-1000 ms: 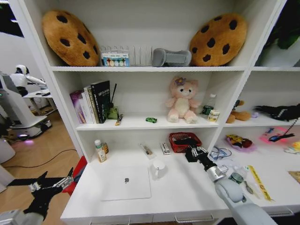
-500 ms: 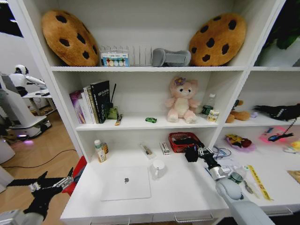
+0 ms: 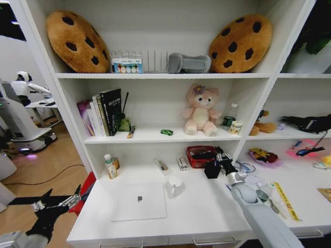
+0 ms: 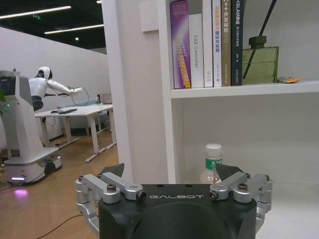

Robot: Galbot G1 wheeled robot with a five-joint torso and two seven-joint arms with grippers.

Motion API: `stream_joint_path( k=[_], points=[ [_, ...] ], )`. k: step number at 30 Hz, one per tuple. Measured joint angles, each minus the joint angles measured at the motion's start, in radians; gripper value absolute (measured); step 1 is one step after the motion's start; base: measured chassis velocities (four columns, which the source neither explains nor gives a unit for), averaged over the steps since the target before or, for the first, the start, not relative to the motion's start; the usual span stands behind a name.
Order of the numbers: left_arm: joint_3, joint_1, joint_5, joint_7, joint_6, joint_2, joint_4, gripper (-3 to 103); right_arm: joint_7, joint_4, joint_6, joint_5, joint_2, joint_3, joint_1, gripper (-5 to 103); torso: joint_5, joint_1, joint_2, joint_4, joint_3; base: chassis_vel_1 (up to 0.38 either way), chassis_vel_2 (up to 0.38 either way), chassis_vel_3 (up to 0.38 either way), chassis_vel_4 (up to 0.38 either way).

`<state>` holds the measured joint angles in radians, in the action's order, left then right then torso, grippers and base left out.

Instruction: Organize the objects on the table.

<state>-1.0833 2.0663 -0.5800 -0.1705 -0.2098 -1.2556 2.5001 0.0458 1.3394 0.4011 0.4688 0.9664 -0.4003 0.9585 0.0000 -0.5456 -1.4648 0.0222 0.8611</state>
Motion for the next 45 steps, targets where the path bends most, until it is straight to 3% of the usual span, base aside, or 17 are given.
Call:
stream_joint_path(
  k=[27, 30, 33, 39, 40, 43, 44, 45],
  points=[
    [0.000, 0.000, 0.000, 0.000, 0.000, 0.000, 0.000, 100, -0.037, -0.149, -0.002, -0.012, 0.063, 0.071, -0.121, 11, 0.0000, 0.000, 0.000, -0.0001, 0.000, 0.000, 0.000, 0.000, 0.000],
    [0.000, 0.000, 0.000, 0.000, 0.000, 0.000, 0.000, 100, -0.042, -0.177, -0.001, -0.017, 0.069, 0.073, -0.130, 27, 0.0000, 0.000, 0.000, 0.0000, 0.000, 0.000, 0.000, 0.000, 0.000],
    [0.000, 0.000, 0.000, 0.000, 0.000, 0.000, 0.000, 100, -0.044, -0.177, -0.005, -0.015, 0.066, 0.076, -0.127, 32, 0.0001, 0.000, 0.000, -0.0001, 0.000, 0.000, 0.000, 0.000, 0.000],
    [0.000, 0.000, 0.000, 0.000, 0.000, 0.000, 0.000, 100, -0.042, -0.148, -0.007, 0.002, 0.048, 0.080, -0.113, 59, 0.0001, 0.000, 0.000, -0.0001, 0.000, 0.000, 0.000, 0.000, 0.000],
    [0.000, 0.000, 0.000, 0.000, 0.000, 0.000, 0.000, 100, -0.042, -0.148, -0.007, 0.002, 0.048, 0.080, -0.113, 59, 0.0001, 0.000, 0.000, -0.0001, 0.000, 0.000, 0.000, 0.000, 0.000],
    [0.000, 0.000, 0.000, 0.000, 0.000, 0.000, 0.000, 100, -0.044, -0.067, -0.018, 0.014, 0.038, 0.065, -0.065, 76, 0.0001, 0.000, 0.000, -0.0003, 0.000, 0.000, 0.000, 0.000, 0.000],
    [0.000, 0.000, 0.000, 0.000, 0.000, 0.000, 0.000, 100, -0.044, -0.067, -0.018, 0.014, 0.038, 0.065, -0.065, 76, 0.0001, 0.000, 0.000, -0.0003, 0.000, 0.000, 0.000, 0.000, 0.000],
    [0.000, 0.000, 0.000, 0.000, 0.000, 0.000, 0.000, 100, -0.079, -0.013, -0.035, 0.007, 0.030, 0.058, -0.031, 81, 0.0002, 0.000, 0.000, -0.0003, 0.000, 0.000, 0.000, 0.000, 0.000]
  ],
)
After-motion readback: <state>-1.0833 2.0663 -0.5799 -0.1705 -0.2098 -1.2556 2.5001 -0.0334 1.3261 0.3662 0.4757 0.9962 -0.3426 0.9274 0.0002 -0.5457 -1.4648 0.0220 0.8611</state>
